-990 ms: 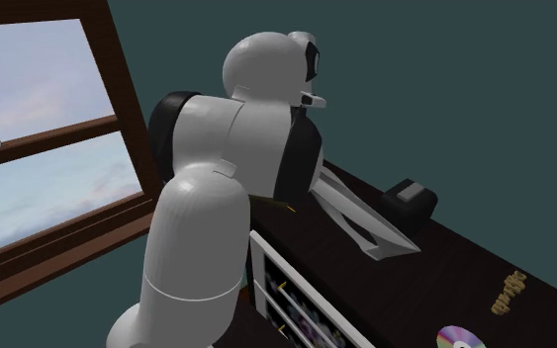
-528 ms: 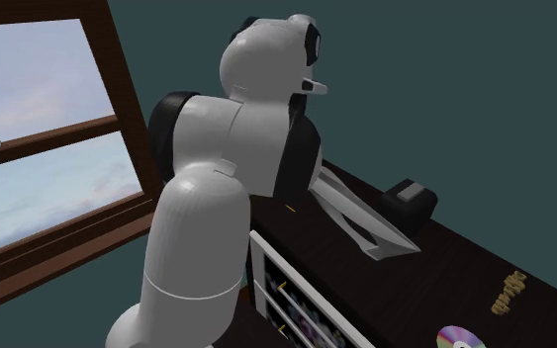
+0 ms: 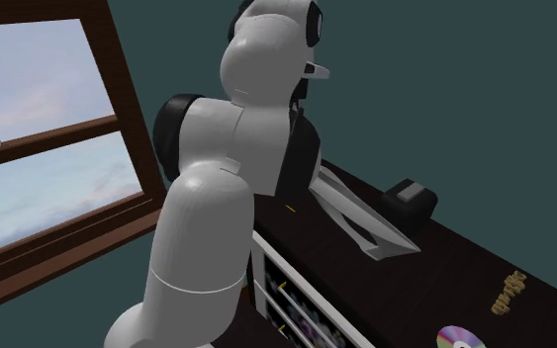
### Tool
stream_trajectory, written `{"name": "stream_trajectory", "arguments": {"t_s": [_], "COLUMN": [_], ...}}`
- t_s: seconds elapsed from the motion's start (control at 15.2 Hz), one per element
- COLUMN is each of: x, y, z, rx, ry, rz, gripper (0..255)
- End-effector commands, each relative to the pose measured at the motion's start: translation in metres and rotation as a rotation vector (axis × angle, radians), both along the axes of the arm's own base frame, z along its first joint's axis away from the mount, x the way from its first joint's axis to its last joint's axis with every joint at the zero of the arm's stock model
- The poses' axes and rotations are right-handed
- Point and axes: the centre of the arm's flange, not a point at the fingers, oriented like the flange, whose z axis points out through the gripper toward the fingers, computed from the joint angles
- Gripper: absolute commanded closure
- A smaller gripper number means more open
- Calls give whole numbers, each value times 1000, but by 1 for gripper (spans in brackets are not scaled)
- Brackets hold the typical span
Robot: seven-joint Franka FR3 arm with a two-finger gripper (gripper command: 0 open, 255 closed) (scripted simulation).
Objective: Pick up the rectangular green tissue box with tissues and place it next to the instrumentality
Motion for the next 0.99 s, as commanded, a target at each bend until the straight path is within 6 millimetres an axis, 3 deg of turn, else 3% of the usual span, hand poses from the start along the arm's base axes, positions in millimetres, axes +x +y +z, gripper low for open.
{"name": "stream_trajectory", "arguments": {"t_s": [0.0,0.26,0.92], "x": [-1,-1,13], "y": [0,0,-132], "z": [12,29,30], "rx": [0,0,0], "ry": [0,0,0], "rz": [0,0,0], "gripper": [255,255,255]}}
